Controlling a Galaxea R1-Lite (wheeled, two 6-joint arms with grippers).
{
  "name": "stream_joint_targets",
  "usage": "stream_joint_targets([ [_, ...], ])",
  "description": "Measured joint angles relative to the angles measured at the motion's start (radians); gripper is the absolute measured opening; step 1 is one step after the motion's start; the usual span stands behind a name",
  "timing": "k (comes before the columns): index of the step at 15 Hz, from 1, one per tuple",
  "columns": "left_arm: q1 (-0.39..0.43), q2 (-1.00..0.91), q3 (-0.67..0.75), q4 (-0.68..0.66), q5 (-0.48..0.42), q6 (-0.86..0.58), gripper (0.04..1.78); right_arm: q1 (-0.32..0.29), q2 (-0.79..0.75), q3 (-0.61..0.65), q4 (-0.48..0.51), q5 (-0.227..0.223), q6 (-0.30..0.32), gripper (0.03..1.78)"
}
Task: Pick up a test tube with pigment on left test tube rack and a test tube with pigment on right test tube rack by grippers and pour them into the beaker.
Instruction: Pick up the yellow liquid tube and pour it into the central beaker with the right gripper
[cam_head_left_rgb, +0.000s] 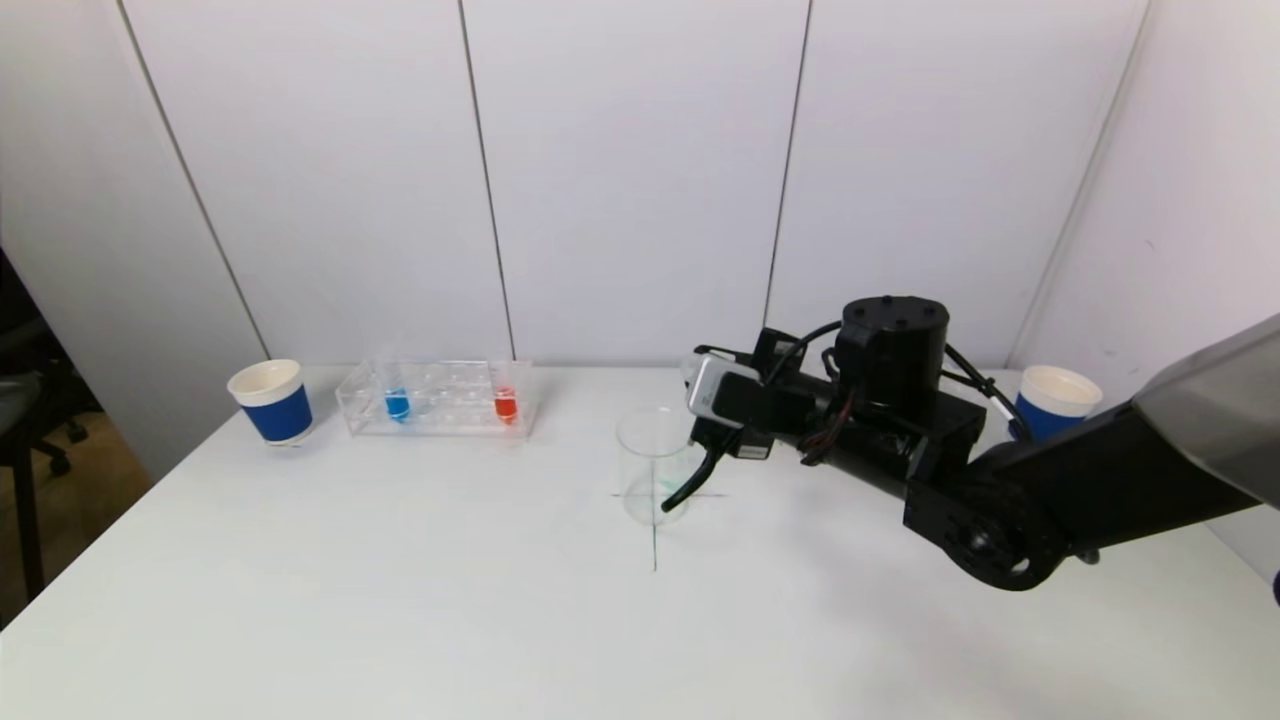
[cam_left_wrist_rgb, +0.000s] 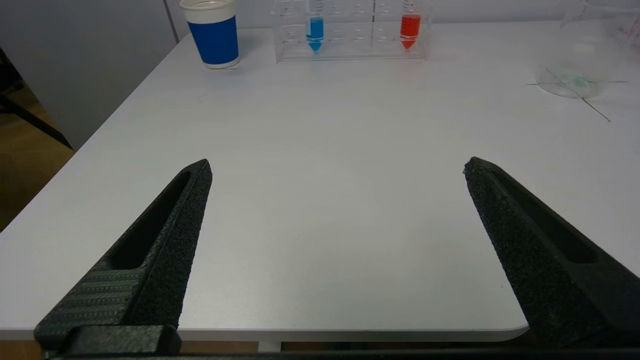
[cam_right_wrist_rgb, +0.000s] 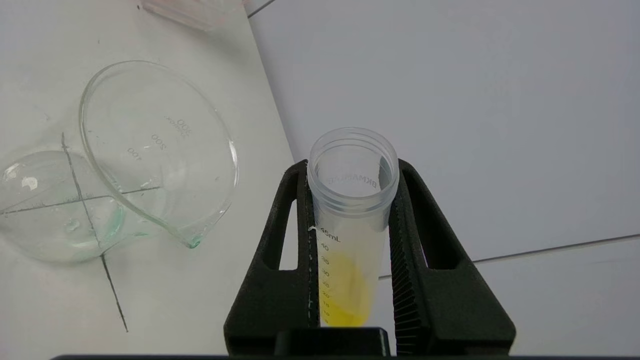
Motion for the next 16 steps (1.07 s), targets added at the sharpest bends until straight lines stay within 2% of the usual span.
stream_joint_targets([
  [3, 0.0, 0.0, 0.0, 0.0, 0.0, 0.0, 1.76, -0.001, 0.012, -0.019, -0.042, 0.013, -0.018, 0.46],
  [6, 0.0, 0.0, 0.0, 0.0, 0.0, 0.0, 1.76, 0.0, 0.033, -0.046, -0.087, 0.057, -0.045, 0.46],
  [10, 0.0, 0.0, 0.0, 0.0, 0.0, 0.0, 1.76, 0.0, 0.067, -0.077, -0.102, 0.092, -0.055, 0.46],
  [13, 0.0, 0.0, 0.0, 0.0, 0.0, 0.0, 1.76, -0.013, 0.087, -0.09, -0.12, 0.125, -0.103, 0.46],
  [16, 0.0, 0.0, 0.0, 0.0, 0.0, 0.0, 1.76, -0.016, 0.093, -0.105, -0.108, 0.137, -0.117, 0.46],
])
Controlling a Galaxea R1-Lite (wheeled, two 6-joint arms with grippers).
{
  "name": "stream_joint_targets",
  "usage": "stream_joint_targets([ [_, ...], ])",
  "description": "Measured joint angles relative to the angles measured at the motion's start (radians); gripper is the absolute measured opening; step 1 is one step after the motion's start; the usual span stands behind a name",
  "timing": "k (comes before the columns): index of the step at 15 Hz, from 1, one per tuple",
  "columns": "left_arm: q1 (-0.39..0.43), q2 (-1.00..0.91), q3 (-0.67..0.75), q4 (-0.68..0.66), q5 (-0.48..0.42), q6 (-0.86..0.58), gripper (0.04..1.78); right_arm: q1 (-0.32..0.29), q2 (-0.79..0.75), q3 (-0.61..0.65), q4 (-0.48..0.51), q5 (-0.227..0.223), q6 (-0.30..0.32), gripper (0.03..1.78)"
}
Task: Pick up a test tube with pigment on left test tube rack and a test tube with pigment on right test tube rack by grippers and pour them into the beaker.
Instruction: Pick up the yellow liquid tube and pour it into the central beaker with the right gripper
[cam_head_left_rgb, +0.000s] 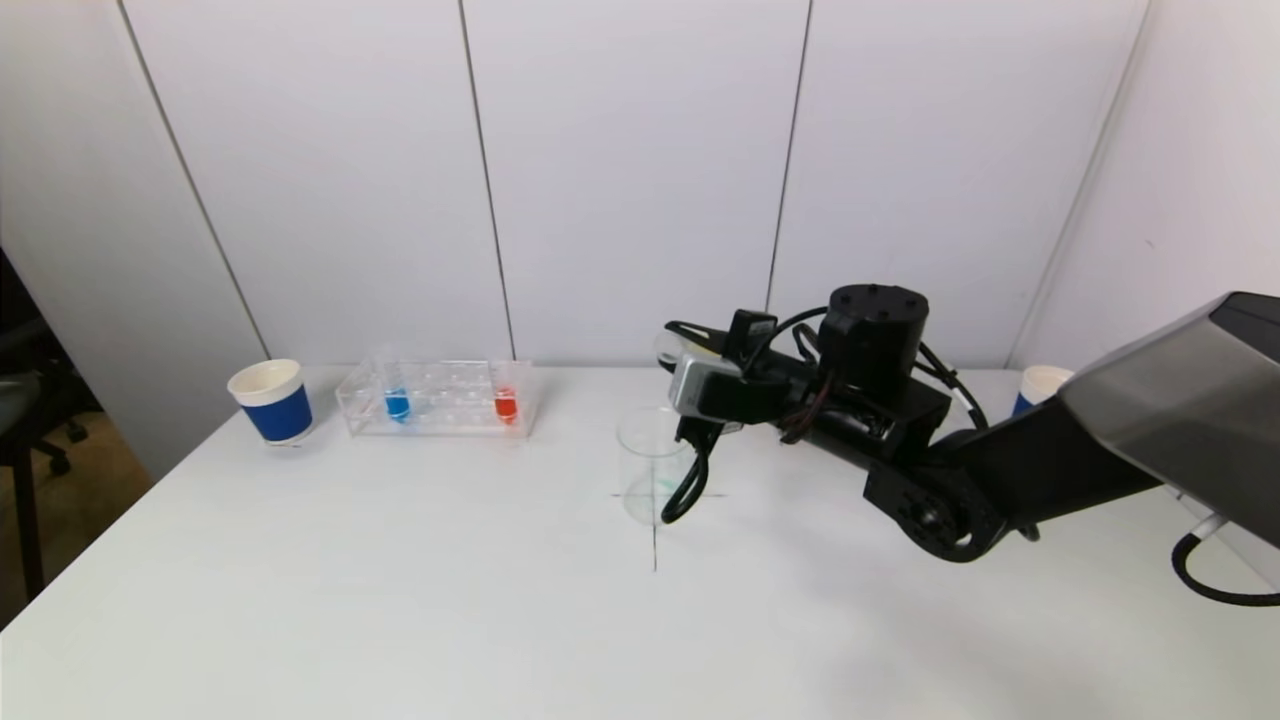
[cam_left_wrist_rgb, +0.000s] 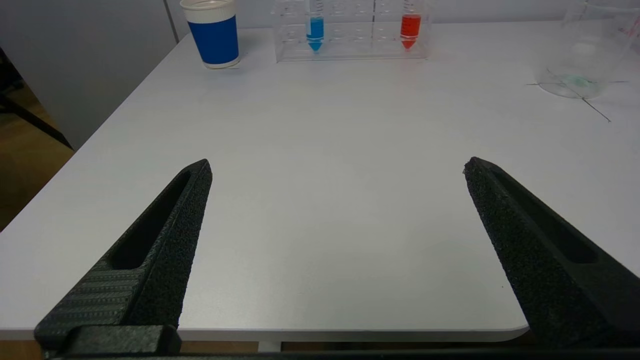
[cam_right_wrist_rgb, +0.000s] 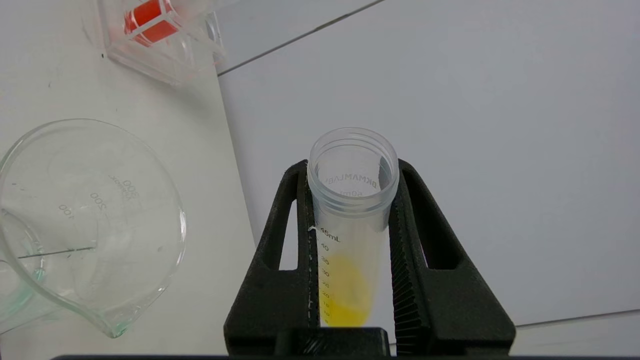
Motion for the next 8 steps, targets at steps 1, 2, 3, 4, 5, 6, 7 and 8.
stream_joint_targets([
  [1, 0.0, 0.0, 0.0, 0.0, 0.0, 0.0, 1.76, 0.0, 0.0, -0.003, 0.003, 0.0, -0.002, 0.46],
  [2, 0.0, 0.0, 0.0, 0.0, 0.0, 0.0, 1.76, 0.0, -0.002, -0.004, 0.01, 0.003, -0.008, 0.46],
  [3, 0.0, 0.0, 0.0, 0.0, 0.0, 0.0, 1.76, 0.001, -0.004, -0.007, 0.022, 0.008, -0.013, 0.46],
  [4, 0.0, 0.0, 0.0, 0.0, 0.0, 0.0, 1.76, 0.002, -0.008, -0.013, 0.039, 0.01, -0.02, 0.46],
  [5, 0.0, 0.0, 0.0, 0.0, 0.0, 0.0, 1.76, 0.002, -0.013, -0.023, 0.069, 0.011, -0.022, 0.46],
  [6, 0.0, 0.0, 0.0, 0.0, 0.0, 0.0, 1.76, 0.006, -0.02, -0.032, 0.102, 0.011, -0.023, 0.46],
  [7, 0.0, 0.0, 0.0, 0.0, 0.0, 0.0, 1.76, 0.007, -0.024, -0.04, 0.126, 0.011, -0.023, 0.46],
  [8, 0.0, 0.0, 0.0, 0.0, 0.0, 0.0, 1.76, 0.009, -0.028, -0.048, 0.142, 0.011, -0.023, 0.46],
])
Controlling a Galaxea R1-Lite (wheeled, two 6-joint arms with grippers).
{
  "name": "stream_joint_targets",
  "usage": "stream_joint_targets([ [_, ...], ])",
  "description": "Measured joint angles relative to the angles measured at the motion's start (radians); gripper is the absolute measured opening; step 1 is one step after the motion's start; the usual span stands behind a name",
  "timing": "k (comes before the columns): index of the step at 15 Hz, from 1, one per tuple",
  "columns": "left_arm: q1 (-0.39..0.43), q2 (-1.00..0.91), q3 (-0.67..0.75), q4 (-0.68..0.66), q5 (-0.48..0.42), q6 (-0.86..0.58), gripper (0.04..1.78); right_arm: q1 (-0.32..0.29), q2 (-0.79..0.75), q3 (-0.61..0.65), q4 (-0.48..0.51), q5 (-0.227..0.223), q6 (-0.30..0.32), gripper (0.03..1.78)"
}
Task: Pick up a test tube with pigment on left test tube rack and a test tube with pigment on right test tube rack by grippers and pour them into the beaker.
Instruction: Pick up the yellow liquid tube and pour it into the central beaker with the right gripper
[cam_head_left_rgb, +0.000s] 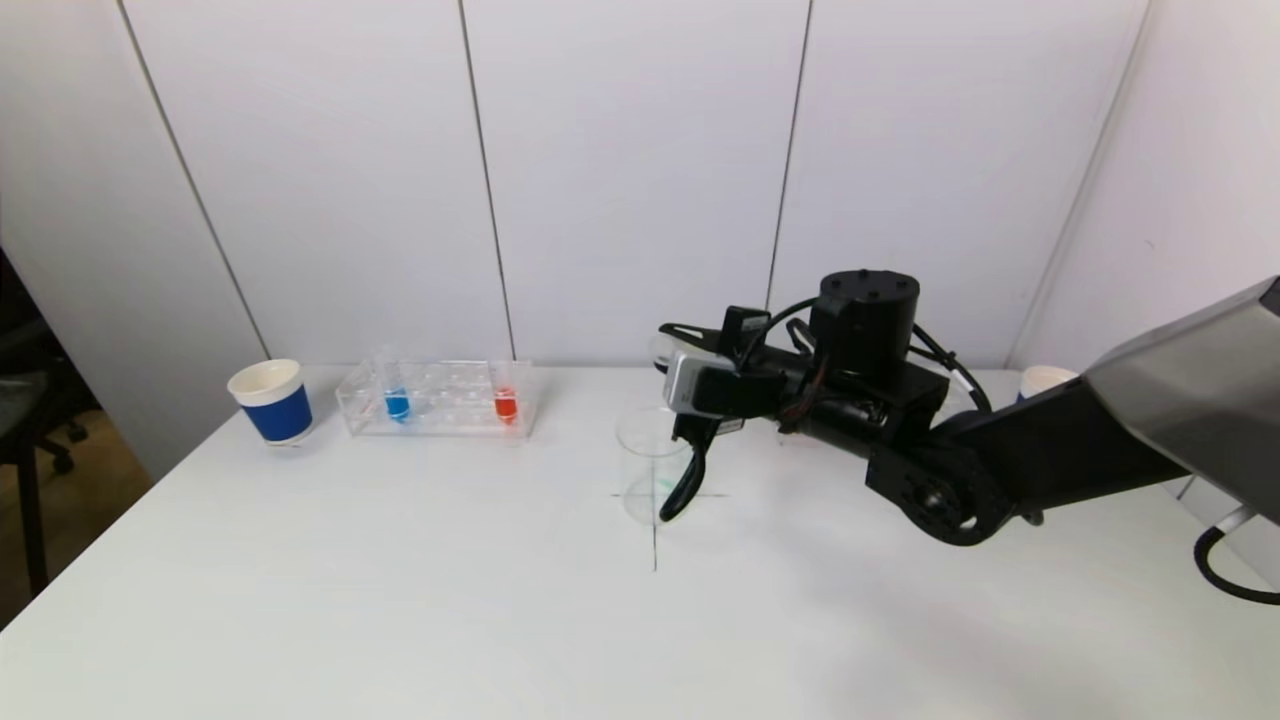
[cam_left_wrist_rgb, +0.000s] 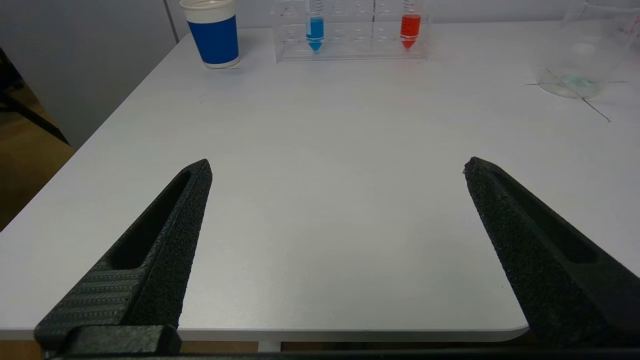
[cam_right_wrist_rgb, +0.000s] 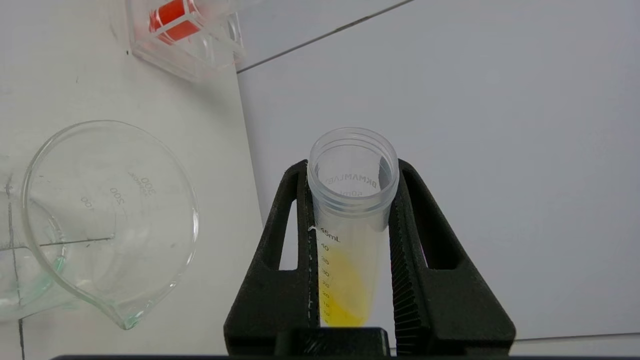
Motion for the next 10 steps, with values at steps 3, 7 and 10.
stream_joint_targets([
  [3, 0.0, 0.0, 0.0, 0.0, 0.0, 0.0, 1.76, -0.002, -0.006, -0.011, 0.016, 0.0, -0.003, 0.46],
  [7, 0.0, 0.0, 0.0, 0.0, 0.0, 0.0, 1.76, -0.006, -0.008, -0.03, 0.037, 0.016, -0.041, 0.46],
  [10, 0.0, 0.0, 0.0, 0.0, 0.0, 0.0, 1.76, -0.008, -0.013, -0.051, 0.057, 0.039, -0.041, 0.46],
])
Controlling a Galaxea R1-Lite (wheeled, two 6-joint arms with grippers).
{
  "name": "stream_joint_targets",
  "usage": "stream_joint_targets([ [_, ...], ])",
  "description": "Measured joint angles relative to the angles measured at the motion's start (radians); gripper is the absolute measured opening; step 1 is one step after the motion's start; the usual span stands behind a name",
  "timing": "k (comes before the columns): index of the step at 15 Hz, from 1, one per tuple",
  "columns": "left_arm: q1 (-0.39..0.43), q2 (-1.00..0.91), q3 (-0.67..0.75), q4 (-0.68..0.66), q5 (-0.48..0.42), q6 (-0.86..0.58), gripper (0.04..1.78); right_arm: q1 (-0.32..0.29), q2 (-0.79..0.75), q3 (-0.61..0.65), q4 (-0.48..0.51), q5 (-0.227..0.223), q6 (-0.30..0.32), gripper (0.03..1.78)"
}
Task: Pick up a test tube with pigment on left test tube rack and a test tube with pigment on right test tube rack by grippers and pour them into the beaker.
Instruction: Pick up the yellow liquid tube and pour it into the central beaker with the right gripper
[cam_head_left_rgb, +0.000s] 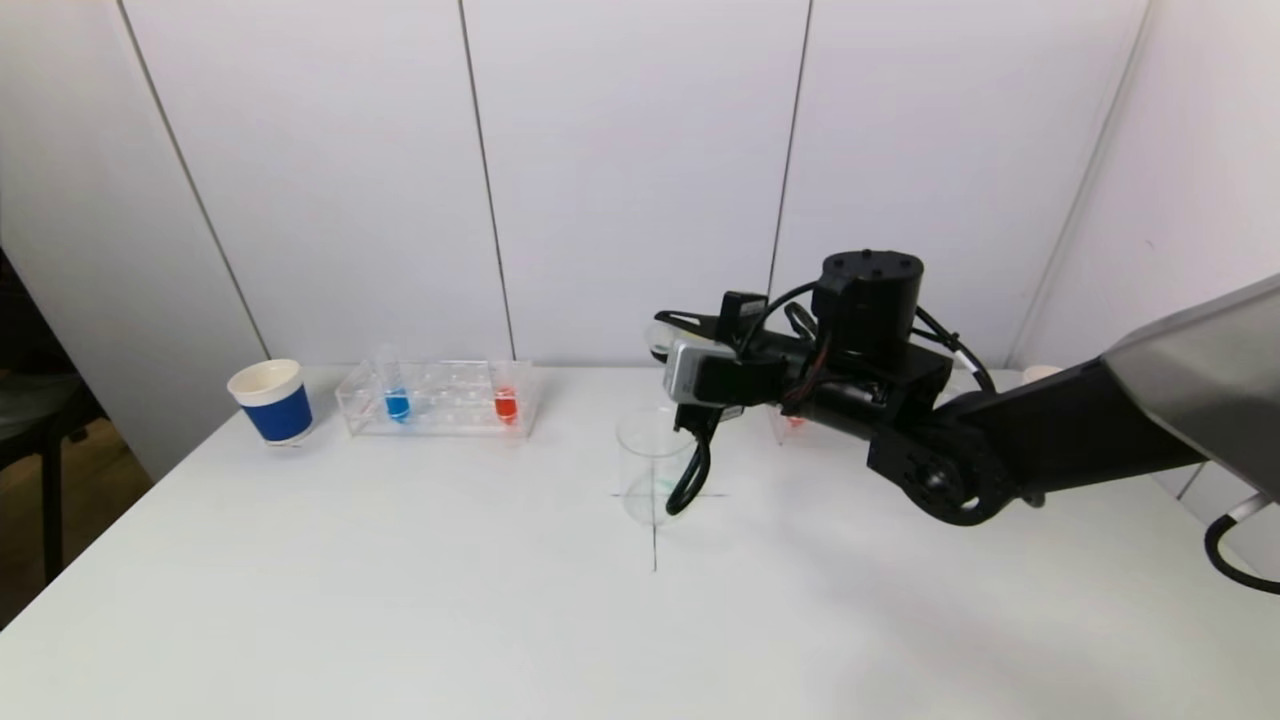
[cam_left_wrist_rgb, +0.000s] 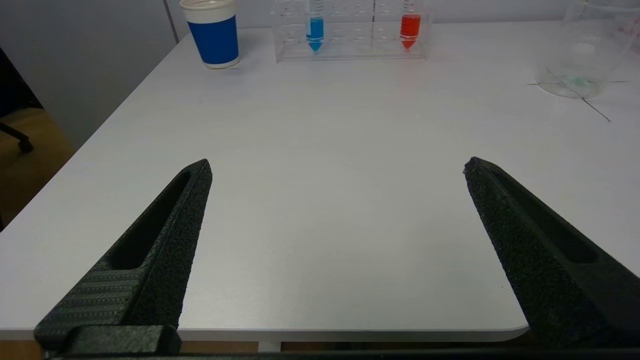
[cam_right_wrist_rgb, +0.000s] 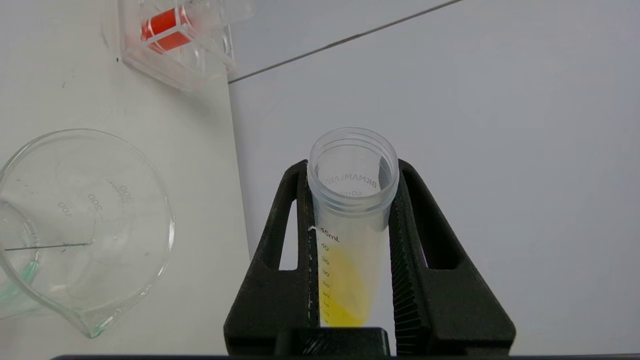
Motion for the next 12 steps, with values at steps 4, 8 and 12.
stream_joint_targets([
  [4, 0.0, 0.0, 0.0, 0.0, 0.0, 0.0, 1.76, 0.0, -0.025, -0.057, 0.101, -0.007, 0.032, 0.46],
  [8, 0.0, 0.0, 0.0, 0.0, 0.0, 0.0, 1.76, -0.008, -0.058, -0.081, 0.204, -0.001, 0.026, 0.46],
  [12, 0.0, 0.0, 0.0, 0.0, 0.0, 0.0, 1.76, -0.012, -0.06, -0.084, 0.198, 0.048, -0.042, 0.46],
])
